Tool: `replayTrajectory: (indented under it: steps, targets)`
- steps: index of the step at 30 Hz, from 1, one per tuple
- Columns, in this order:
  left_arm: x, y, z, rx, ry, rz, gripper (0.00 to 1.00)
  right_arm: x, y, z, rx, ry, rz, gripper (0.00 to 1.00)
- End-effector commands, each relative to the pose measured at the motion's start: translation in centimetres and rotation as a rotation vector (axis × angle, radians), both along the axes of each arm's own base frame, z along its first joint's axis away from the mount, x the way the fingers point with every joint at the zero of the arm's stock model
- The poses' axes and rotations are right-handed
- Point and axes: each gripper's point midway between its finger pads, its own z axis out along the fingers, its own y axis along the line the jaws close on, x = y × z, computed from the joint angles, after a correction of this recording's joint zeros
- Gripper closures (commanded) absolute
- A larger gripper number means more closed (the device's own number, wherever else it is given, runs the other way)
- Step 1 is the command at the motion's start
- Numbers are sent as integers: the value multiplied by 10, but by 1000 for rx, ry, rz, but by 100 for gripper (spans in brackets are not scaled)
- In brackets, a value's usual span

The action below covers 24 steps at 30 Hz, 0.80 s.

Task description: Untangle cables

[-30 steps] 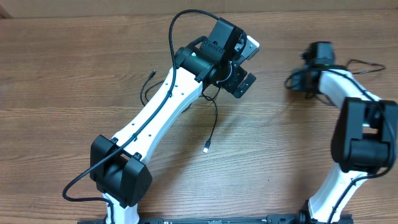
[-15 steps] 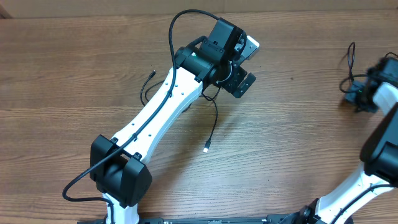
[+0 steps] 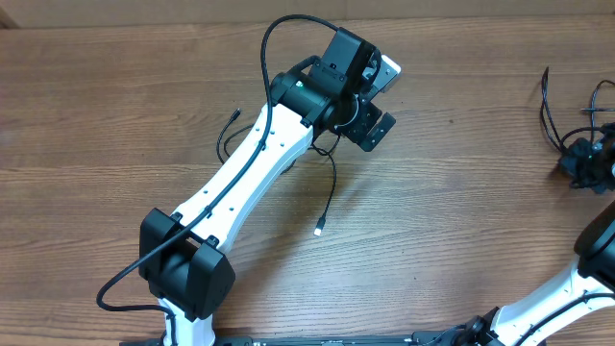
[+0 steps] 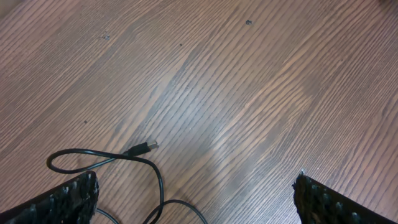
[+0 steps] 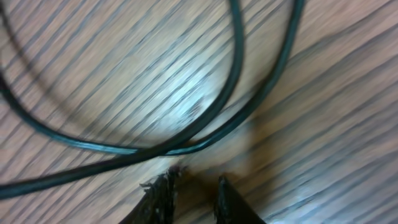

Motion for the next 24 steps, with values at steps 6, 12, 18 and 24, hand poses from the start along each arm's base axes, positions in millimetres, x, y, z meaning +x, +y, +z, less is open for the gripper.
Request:
replayTrajectory:
  steps: [6, 12, 18, 24]
  targets:
    - [5, 1, 6, -10, -13, 16, 0, 12, 63, 14, 310, -122, 98, 64]
    - [5, 1, 6, -10, -13, 15, 0, 26, 108, 60, 425, -241, 224, 41]
    - [4, 1, 6, -10, -12, 15, 0, 34, 153, 73, 429, -219, 346, 33]
    - [5, 1, 6, -10, -13, 15, 0, 44, 214, 73, 452, -181, 489, 25]
